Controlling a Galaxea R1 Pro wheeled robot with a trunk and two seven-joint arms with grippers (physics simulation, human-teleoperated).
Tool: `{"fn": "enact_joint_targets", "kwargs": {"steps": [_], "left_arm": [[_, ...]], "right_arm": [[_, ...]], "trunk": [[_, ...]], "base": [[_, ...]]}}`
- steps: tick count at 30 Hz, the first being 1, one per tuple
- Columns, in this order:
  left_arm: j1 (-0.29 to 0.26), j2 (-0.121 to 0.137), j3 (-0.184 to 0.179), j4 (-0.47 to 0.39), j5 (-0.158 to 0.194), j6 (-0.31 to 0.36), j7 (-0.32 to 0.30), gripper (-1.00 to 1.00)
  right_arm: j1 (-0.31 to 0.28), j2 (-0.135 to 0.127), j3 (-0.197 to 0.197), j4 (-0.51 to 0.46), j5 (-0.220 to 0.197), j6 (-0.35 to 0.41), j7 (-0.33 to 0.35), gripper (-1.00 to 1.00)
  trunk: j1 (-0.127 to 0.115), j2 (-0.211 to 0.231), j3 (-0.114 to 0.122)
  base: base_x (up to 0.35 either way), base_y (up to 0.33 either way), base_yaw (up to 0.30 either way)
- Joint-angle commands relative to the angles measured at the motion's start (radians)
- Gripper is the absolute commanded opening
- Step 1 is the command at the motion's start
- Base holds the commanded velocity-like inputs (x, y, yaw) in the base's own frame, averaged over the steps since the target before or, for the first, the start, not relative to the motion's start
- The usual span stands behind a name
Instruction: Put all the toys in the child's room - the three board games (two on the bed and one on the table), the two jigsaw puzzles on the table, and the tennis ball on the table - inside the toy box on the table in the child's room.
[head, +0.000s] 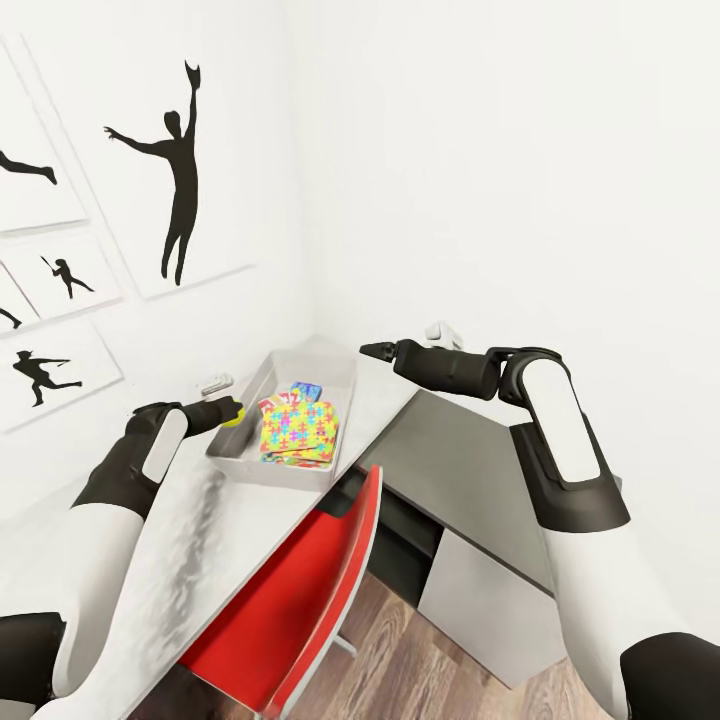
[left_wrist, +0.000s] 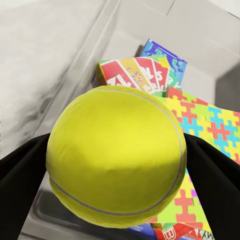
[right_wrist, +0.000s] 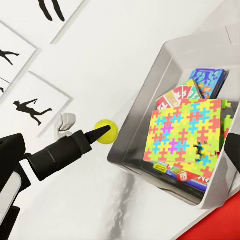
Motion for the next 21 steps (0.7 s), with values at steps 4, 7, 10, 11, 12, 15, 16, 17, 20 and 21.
{"fn": "enact_joint_targets", "kwargs": {"steps": [4,7,10,11,12,15,16,17,20,21], "left_arm": [[-0.001,0.001,-0.001,-0.001,0.009,0.003,0.009,-1.0],[-0.001,0.0,-0.002,-0.001,0.008,0.003,0.009,-1.0],[-0.001,-0.001,-0.002,-0.001,0.008,0.003,0.017,-1.0],[-0.001,-0.001,-0.002,-0.001,0.008,0.004,0.021,-1.0],[-0.001,-0.001,-0.001,-0.001,0.008,0.004,0.025,-1.0],[-0.001,-0.001,-0.007,-0.002,0.008,0.004,0.03,-1.0],[-0.001,-0.001,-0.011,-0.002,0.008,0.004,0.03,-1.0],[-0.001,-0.001,-0.019,-0.002,0.008,0.004,0.031,-1.0],[-0.001,-0.001,-0.041,-0.002,0.008,0.002,0.032,-1.0],[-0.001,-0.001,-0.045,-0.002,0.008,0.002,0.032,-1.0]], "right_arm": [[0.0,0.0,0.001,-0.001,-0.009,0.0,-0.01,1.0],[-0.001,0.0,0.004,-0.001,-0.009,0.0,-0.01,1.0],[-0.002,0.0,0.006,-0.001,-0.009,0.001,-0.01,1.0],[-0.002,0.0,0.006,-0.001,-0.009,0.0,-0.01,1.0],[-0.002,0.001,0.006,-0.001,-0.009,0.0,-0.01,1.0],[-0.002,0.001,0.007,-0.001,-0.009,0.0,-0.01,1.0],[-0.002,0.001,0.007,-0.001,-0.009,0.0,-0.01,1.0],[-0.002,0.001,0.007,-0.001,-0.009,0.0,-0.01,1.0],[-0.002,0.001,0.007,-0.001,-0.009,-0.001,-0.01,1.0],[-0.002,0.001,0.007,-0.001,-0.009,-0.001,-0.01,1.0]], "trunk": [[0.001,-0.002,-0.002],[0.001,-0.002,-0.003],[0.001,-0.002,-0.006],[0.001,-0.002,-0.006],[0.001,-0.002,-0.007],[0.001,-0.002,-0.01],[0.001,-0.002,-0.011],[0.001,-0.002,-0.012],[0.001,-0.002,-0.013],[0.001,-0.002,-0.014]], "base": [[0.0,0.0,0.0],[0.0,0.0,0.0],[0.0,0.0,0.0],[0.0,0.0,0.0],[0.0,0.0,0.0],[0.0,0.0,0.0],[0.0,0.0,0.0],[0.0,0.0,0.0],[0.0,0.0,0.0],[0.0,0.0,0.0]]}}
